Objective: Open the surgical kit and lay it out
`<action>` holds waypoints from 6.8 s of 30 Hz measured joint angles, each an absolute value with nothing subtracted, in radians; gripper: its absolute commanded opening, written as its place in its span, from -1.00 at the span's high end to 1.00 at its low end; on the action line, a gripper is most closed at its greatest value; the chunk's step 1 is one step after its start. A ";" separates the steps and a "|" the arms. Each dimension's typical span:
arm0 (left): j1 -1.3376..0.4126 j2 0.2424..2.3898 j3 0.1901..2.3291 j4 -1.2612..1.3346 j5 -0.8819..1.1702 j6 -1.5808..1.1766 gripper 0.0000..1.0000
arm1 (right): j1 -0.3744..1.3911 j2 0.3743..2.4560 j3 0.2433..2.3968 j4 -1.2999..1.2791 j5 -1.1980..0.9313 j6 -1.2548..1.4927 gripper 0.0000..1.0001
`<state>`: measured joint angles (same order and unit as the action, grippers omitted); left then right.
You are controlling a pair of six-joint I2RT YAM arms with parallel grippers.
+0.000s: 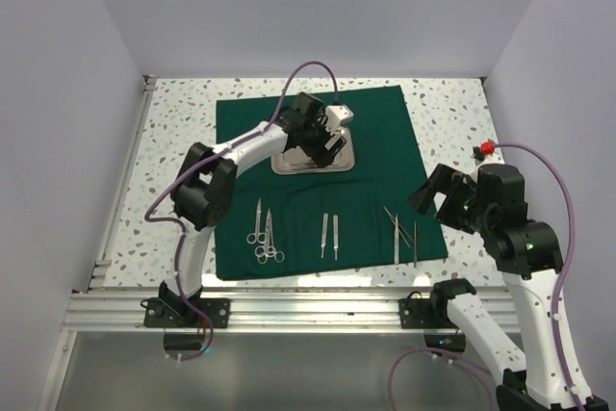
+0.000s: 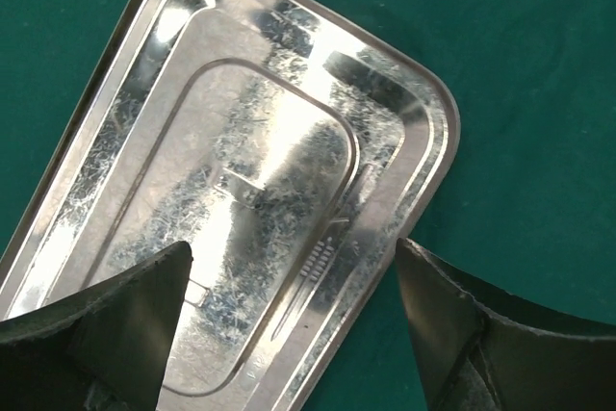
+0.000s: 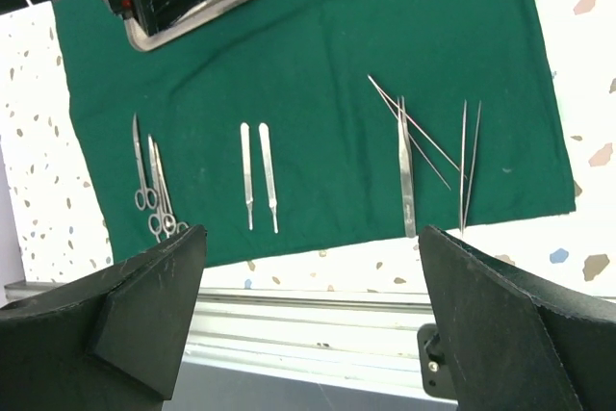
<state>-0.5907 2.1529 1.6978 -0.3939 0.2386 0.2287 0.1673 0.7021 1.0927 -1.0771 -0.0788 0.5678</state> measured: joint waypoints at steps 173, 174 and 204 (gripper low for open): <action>-0.561 2.275 1.880 -0.731 -0.031 -0.272 1.00 | 0.167 0.711 1.171 -1.071 -0.077 0.578 -0.97; -0.562 2.273 1.880 -0.734 -0.031 -0.281 1.00 | 0.167 0.723 1.187 -1.077 -0.084 0.570 -0.97; -1.196 1.886 1.451 -0.862 -0.301 -1.086 0.65 | 0.484 0.712 1.368 -1.247 0.020 0.556 -0.97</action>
